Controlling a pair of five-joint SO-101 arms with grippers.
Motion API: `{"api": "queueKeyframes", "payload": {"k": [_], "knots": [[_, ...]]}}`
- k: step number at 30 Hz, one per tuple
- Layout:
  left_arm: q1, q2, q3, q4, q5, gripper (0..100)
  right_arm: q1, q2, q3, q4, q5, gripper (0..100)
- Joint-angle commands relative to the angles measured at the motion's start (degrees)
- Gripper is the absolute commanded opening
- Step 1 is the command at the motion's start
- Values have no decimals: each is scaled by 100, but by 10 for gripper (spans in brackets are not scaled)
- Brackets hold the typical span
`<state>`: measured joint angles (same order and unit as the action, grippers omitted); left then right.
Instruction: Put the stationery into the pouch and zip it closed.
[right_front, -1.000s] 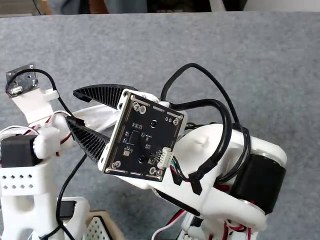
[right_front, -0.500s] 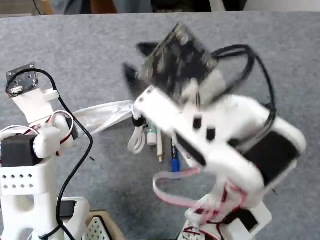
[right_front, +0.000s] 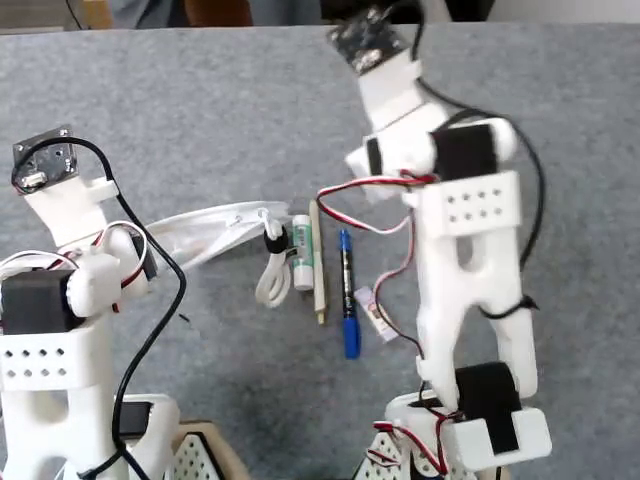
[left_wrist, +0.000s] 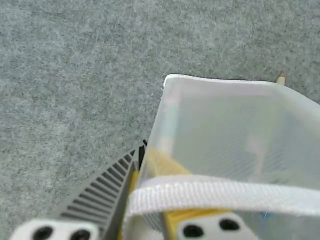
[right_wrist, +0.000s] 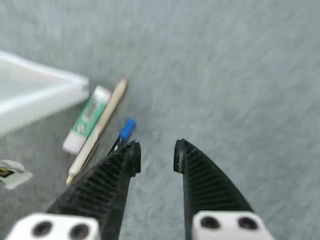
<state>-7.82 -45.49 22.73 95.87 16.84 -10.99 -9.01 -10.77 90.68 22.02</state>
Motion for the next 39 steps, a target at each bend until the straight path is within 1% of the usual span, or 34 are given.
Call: {"api": "queueKeyframes", "payload": {"k": [1,9,13,16,22,30,34,39], "knots": [[22,158,75,-88,9,28,79,-84,646,-501,9,126],[22,158,75,-88,9,28,70,-84,1675,-1319,0,127],[22,158,75,-88,9,28,-79,-75,2000,-1477,-9,127],[22,158,75,-88,9,28,-229,-75,2114,-1486,-264,127],[22,158,75,-88,9,28,-237,-22,2343,-1943,-941,127],[22,158,75,-88,9,28,-237,1112,2325,-1960,-1459,127],[22,158,75,-88,9,28,-246,1736,1991,-1934,-1785,127],[22,158,75,-88,9,28,-246,2325,1587,-1925,-1969,127]]}}
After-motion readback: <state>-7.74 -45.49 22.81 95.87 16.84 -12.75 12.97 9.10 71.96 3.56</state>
